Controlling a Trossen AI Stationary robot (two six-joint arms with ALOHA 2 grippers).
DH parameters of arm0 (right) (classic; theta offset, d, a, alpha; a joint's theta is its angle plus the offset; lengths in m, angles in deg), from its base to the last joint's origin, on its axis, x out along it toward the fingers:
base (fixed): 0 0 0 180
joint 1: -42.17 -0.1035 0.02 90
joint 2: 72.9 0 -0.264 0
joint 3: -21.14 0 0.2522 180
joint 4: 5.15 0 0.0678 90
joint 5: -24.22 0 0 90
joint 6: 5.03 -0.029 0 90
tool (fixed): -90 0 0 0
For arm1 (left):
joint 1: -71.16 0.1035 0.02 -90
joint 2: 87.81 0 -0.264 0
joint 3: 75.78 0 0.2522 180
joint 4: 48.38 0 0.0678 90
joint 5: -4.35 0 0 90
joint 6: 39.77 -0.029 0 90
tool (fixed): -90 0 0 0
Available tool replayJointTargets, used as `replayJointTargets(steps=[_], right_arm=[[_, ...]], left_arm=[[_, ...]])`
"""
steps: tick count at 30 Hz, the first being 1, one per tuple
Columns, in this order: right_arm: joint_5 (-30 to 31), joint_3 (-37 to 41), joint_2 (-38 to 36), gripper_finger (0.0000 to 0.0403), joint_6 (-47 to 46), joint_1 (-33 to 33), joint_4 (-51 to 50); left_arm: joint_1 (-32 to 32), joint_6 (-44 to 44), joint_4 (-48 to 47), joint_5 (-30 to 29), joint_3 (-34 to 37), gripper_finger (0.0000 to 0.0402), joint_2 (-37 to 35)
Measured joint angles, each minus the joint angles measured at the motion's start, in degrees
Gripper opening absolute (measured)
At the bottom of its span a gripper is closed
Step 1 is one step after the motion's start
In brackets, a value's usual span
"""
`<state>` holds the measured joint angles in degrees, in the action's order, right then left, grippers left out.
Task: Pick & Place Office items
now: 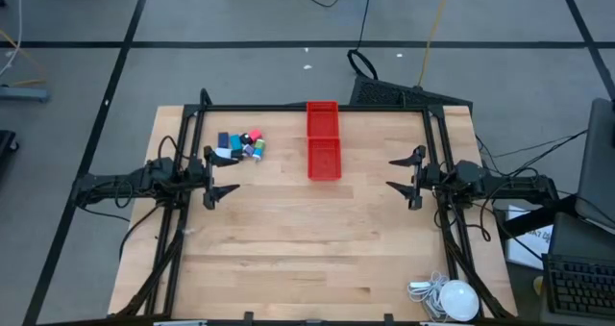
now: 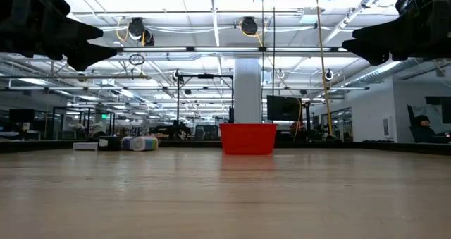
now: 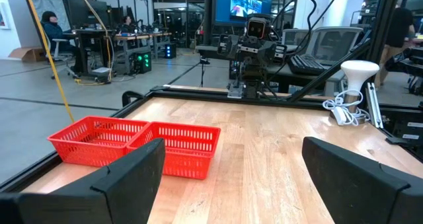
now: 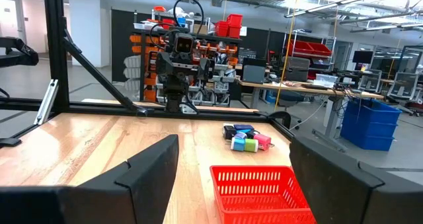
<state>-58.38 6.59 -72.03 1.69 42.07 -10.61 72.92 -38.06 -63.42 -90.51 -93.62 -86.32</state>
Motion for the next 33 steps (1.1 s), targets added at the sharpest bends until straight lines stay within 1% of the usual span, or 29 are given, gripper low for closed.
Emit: replayJointTargets(steps=[9,11,13,15,18,21,23,25,30,33], right_arm=[[0.0,-0.02,0.02,0.0279,-0.02,0.0,0.02],[0.0,-0.02,0.02,0.0279,-0.02,0.0,0.02],[0.0,-0.04,0.02,0.0279,-0.01,0.0,0.01],[0.0,-0.07,0.01,0.0279,-0.02,0.0,0.01],[0.0,-0.07,0.02,0.0279,-0.02,0.0,0.02],[0.0,-0.04,0.02,0.0279,0.0,0.0,0.0],[0.0,-0.04,0.02,0.0279,-0.02,0.0,0.0],[0.0,-0.04,0.02,0.0279,-0.02,0.0,0.02],[0.0,-0.04,0.02,0.0279,0.0,0.0,0.02],[0.0,-0.04,0.02,0.0279,-0.02,0.0,0.0]], left_arm=[[-0.02,-0.18,0.05,0.0,0.0,0.0361,-0.02],[-0.02,-2.25,0.51,-0.41,0.0,0.0361,0.0],[0.0,-5.58,1.38,-1.2,0.0,0.0361,-0.02],[-0.01,-6.94,2.46,-1.23,0.0,0.0361,0.0],[-0.02,-7.19,4.85,-1.23,0.0,0.0361,-0.01],[-0.01,-5.45,7.55,-1.22,0.0,0.0361,-0.02],[-0.02,-3.25,8.79,-1.18,0.0,0.0361,-0.02],[-0.02,1.21,9.87,-1.21,0.0,0.0361,0.0],[-0.02,19.35,12.0,-1.16,0.0,0.0361,-0.01],[-0.02,25.32,12.28,-1.39,0.0,0.0361,-0.02]])
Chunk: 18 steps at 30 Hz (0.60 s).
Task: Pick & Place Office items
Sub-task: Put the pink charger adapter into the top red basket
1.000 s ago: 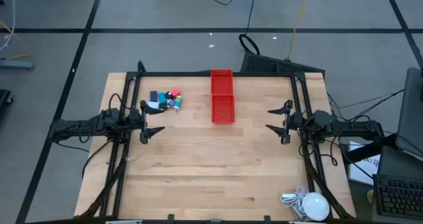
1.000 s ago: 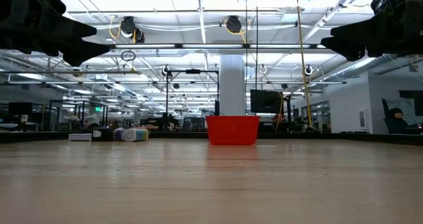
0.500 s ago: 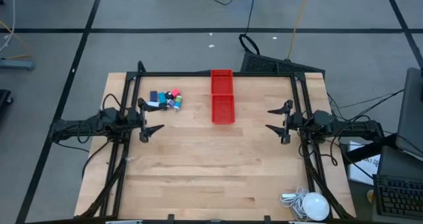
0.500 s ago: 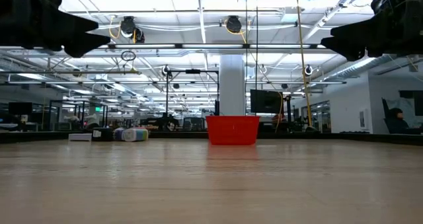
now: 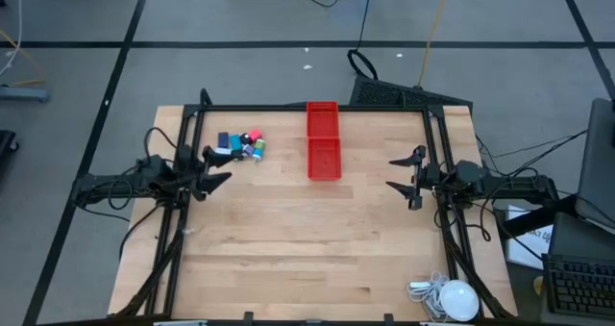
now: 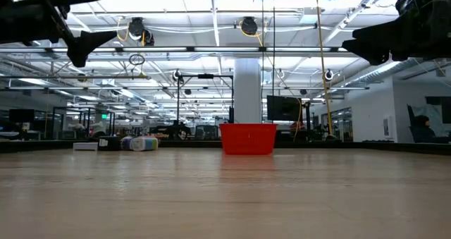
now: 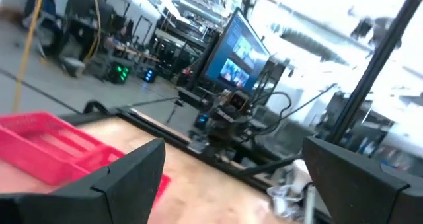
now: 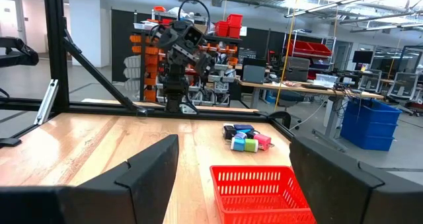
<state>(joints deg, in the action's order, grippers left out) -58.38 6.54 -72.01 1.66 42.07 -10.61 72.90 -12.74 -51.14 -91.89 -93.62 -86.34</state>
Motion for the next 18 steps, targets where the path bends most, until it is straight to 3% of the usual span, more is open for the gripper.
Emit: replayJointTargets(steps=[11,18], right_arm=[[0.0,0.0,0.0,0.0279,0.02,0.0,0.0],[0.0,0.0,0.0,0.0279,0.0,0.0,0.02]], left_arm=[[0.0,4.69,-3.92,-13.18,0.0,0.0361,0.0],[1.19,8.82,-16.7,-26.33,-0.02,0.036,0.71]])
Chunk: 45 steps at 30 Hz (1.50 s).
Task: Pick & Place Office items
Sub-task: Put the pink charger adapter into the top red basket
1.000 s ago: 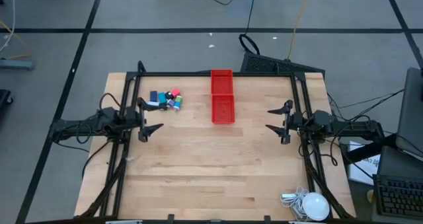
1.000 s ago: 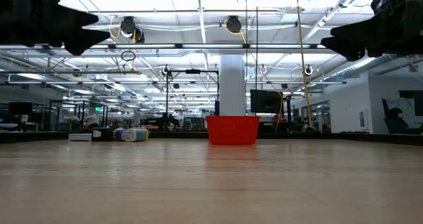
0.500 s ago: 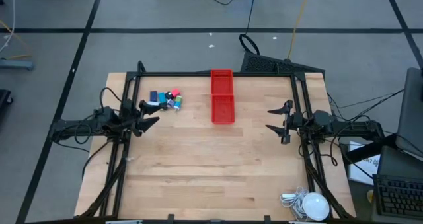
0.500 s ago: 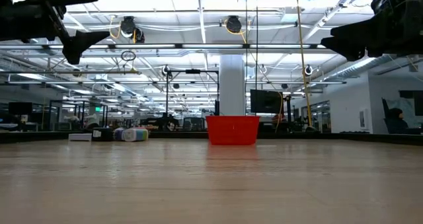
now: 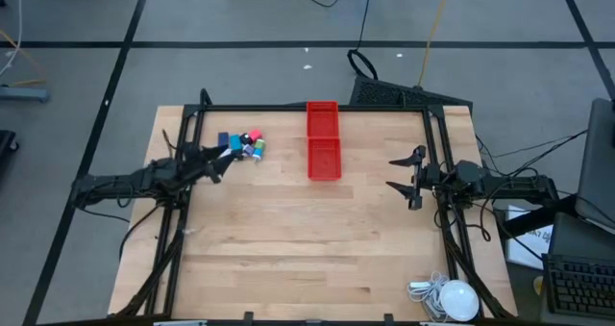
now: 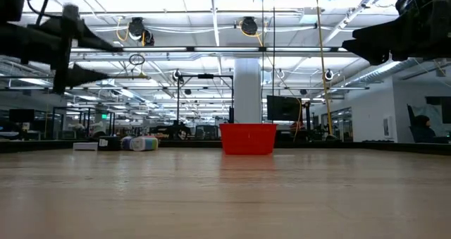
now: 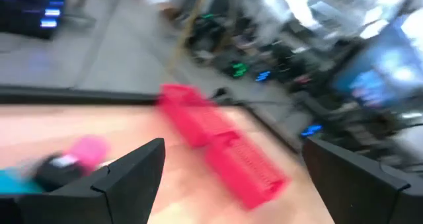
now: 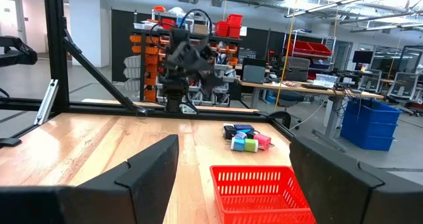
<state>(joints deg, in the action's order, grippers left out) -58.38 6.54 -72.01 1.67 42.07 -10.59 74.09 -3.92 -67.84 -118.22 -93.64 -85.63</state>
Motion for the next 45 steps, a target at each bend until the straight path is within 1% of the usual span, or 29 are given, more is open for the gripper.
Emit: replayJointTargets(steps=[4,9,12,15,19,22,27,31,34,37,40,45], right_arm=[[0.0,0.0,0.0,0.0279,0.0,0.0,-0.02],[0.0,0.0,0.0,0.0279,0.02,0.0,0.0],[0.0,0.0,0.0,0.0279,0.02,0.0,0.0],[0.02,0.04,0.0,0.0279,0.0,0.0,0.0],[1.3,0.04,0.0,0.0279,0.26,0.0,0.0],[3.45,0.04,0.0,0.0279,1.37,0.04,0.0],[3.3,0.04,0.0,0.0279,3.1,0.02,0.01],[3.32,0.04,0.0,0.0279,3.21,0.02,0.0],[3.3,0.04,0.0,0.0279,3.21,0.02,0.0],[3.28,0.03,0.0,0.0279,3.21,0.02,0.01],[3.08,0.02,0.0,0.0279,3.21,0.02,0.01],[3.08,0.0,0.0,0.0279,3.21,0.02,0.02]], left_arm=[[2.79,5.08,-2.55,-0.46,-0.91,0.036,4.32],[7.36,11.44,-5.47,-0.5,-4.06,0.036,14.23],[10.38,13.09,-7.48,0.18,-6.35,0.036,23.05],[13.83,13.86,-7.89,2.68,-9.32,0.036,33.6],[18.98,13.85,-8.02,5.91,-15.48,0.036,47.09],[22.91,8.48,-8.07,7.97,-21.65,0.036,55.51],[29.15,-4.12,-10.63,13.89,-33.48,0.036,67.93],[33.03,-11.42,-15.44,16.43,-43.06,0.036,76.41],[35.42,-16.81,-21.41,18.07,-49.17,0.036,82.59],[36.94,-21.71,-25.76,20.66,-53.9,0.036,88.26],[37.76,-25.88,-28.47,21.96,-57.42,0.036,93.1],[38.0,-27.21,-31.34,22.15,-60.88,0.036,98.47]])
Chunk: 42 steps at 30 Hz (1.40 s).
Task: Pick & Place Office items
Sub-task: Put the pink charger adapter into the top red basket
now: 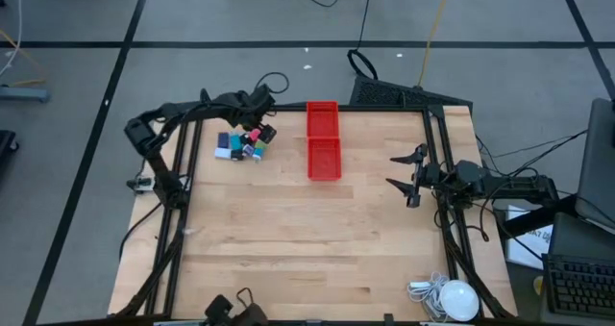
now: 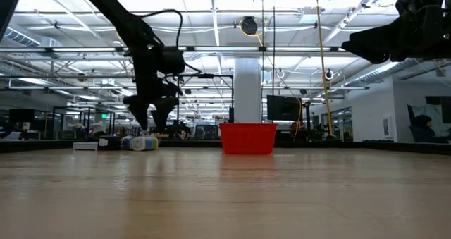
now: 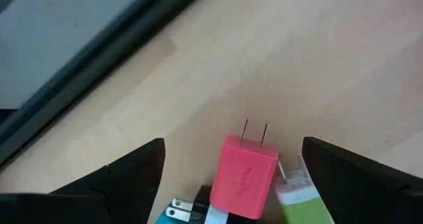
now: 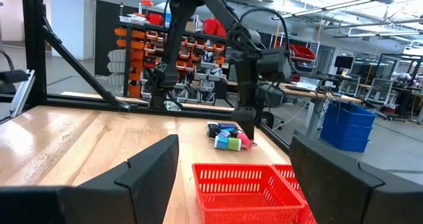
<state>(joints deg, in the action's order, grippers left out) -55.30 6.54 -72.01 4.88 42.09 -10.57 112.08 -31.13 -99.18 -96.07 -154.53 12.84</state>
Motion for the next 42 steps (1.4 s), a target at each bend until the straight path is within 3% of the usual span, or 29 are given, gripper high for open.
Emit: replayJointTargets(steps=[14,26,33,37,42], right_arm=[[-0.04,0.0,0.0,0.0279,0.0,0.0,0.0],[-0.04,0.0,0.0,0.0279,0.0,0.0,0.0],[-0.04,0.0,0.0,0.0279,0.0,0.0,0.0],[-0.04,0.0,0.0,0.0279,0.0,0.0,0.0],[-0.04,0.0,0.0,0.0279,0.0,0.0,0.0]], left_arm=[[1.76,2.95,-4.81,-0.08,-0.23,0.036,2.88],[1.82,-4.74,-1.44,4.46,-0.23,0.036,2.88],[2.19,-4.92,-1.81,4.43,-0.23,0.0359,2.88],[2.26,-4.9,-1.78,4.38,-0.23,0.0332,2.88],[2.25,-4.83,-1.52,4.38,-0.21,0.0267,2.88]])
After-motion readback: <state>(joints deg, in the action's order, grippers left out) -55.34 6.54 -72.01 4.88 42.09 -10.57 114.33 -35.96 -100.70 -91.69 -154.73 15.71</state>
